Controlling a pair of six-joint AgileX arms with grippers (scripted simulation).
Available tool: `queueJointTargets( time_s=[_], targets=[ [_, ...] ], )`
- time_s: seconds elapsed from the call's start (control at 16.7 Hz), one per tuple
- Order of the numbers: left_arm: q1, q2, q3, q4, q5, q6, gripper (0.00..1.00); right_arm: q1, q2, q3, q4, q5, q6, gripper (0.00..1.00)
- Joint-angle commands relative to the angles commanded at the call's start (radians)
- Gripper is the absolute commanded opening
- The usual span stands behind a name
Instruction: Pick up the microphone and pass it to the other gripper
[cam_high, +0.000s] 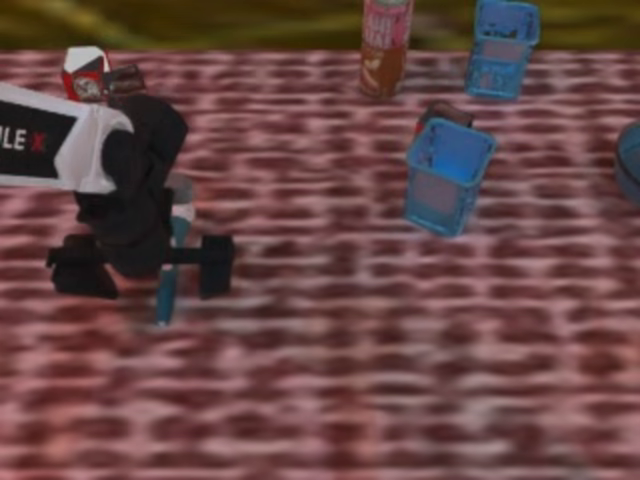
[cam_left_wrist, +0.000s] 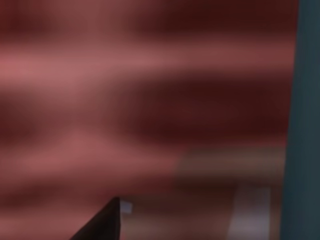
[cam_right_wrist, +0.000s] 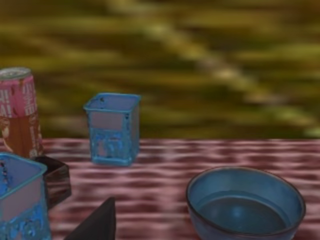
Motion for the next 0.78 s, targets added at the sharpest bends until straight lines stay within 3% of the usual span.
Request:
queueJointTargets(
  time_s=[0.78],
  targets=[
    [0.0, 0.0, 0.0, 0.0, 0.0, 0.0, 0.02, 0.0, 0.0, 0.0, 0.0, 0.0, 0.0, 1.0]
  ],
)
